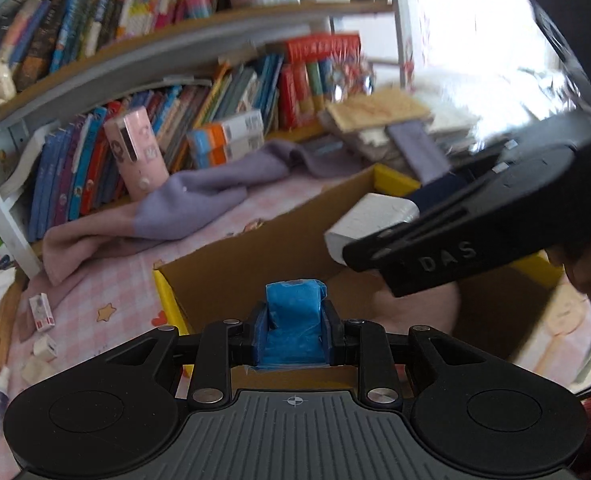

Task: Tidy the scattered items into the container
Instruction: 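Lower both held items into the yellow box and open both tools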

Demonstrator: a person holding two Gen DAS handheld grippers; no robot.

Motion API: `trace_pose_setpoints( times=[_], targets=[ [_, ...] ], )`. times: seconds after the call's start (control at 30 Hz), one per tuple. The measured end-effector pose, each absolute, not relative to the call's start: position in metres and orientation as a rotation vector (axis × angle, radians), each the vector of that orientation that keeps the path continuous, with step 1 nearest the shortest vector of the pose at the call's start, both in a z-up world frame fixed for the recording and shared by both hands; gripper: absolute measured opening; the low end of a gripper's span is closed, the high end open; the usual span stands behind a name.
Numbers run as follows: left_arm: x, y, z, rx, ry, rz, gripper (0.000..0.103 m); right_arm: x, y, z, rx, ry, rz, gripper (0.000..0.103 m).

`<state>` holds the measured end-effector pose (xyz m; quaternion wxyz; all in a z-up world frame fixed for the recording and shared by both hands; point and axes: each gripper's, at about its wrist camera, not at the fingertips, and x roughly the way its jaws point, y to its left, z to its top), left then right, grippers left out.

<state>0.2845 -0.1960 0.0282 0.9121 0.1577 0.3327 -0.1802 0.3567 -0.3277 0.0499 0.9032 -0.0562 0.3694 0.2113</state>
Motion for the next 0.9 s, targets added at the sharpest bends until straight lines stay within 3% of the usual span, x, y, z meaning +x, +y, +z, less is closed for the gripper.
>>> trace_pose_setpoints(
  times=[0.33,0.4,0.53,0.57,0.8,0.9],
  targets=[
    [0.311,-0.204,0.003,0.347,0.810,-0.325,0.026,0.391,-0.315,0.020,-0.123,0.899,0.502,0.063],
    [0.311,-0.205,0.003,0.352,0.812,-0.335,0.031,0.393,-0.315,0.019,-0.109,0.898,0.504,0.064],
    [0.305,-0.207,0.006,0.356,0.782,-0.326,0.066,0.394,-0.318,0.020,-0.073,0.890,0.509,0.064],
    [0.303,-0.206,0.008,0.354,0.766,-0.324,0.069,0.393,-0.319,0.021,-0.064,0.879,0.513,0.064],
    [0.284,-0.200,0.025,0.300,0.691,-0.294,0.070,0.376,-0.321,0.040,-0.048,0.786,0.516,0.064],
    [0.271,-0.192,0.036,0.251,0.654,-0.271,0.076,0.363,-0.323,0.048,-0.046,0.755,0.517,0.064]
  ],
)
